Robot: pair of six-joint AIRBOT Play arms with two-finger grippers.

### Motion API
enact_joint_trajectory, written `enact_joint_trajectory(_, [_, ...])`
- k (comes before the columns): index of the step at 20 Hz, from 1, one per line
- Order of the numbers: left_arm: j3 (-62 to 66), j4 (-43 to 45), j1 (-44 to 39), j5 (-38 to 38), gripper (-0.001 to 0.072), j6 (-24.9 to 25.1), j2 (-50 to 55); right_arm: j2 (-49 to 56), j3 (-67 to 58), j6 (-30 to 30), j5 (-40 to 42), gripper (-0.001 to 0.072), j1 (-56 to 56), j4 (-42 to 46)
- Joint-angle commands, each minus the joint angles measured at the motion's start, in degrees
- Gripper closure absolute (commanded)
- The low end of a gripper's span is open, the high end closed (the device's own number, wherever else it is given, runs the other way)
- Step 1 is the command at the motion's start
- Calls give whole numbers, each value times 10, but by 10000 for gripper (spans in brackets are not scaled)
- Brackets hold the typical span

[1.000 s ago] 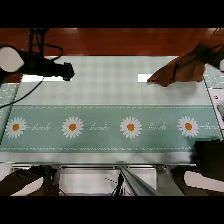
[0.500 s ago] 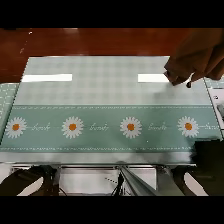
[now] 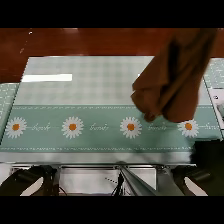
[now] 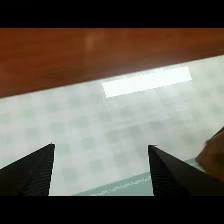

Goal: Fold the shirts.

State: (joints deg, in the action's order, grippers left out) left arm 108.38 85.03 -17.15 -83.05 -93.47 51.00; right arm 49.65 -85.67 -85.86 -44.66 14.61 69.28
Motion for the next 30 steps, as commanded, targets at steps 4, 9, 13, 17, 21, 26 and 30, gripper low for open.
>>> enact_joint_trajectory(4, [-41, 0, 0, -21, -7, -3, 2, 212, -1, 13, -103, 687, 240, -11])
enact_joint_trajectory(9, [-85, 31, 0, -60, -7, -18, 2, 377, -1, 13, -94, 650, 358, -10])
enact_joint_trajectory(13, [-162, 26, 0, -61, -7, -59, 2, 376, -3, 57, -146, 220, 326, 20])
enact_joint_trajectory(17, [-326, -41, 0, -55, -7, -63, -1, 285, -3, 58, -264, 221, 221, 239])
enact_joint_trajectory(21, [-537, -90, 0, -15, -7, -46, -41, 213, -3, 32, -292, 220, 19, 329])
enact_joint_trajectory(26, [-749, -100, 18, 45, -6, -93, -179, 203, 10, 42, -268, 220, -277, 95])
enact_joint_trajectory(30, [-835, -118, 55, 78, -6, -112, -235, 203, 61, 66, -228, 220, -383, 2])
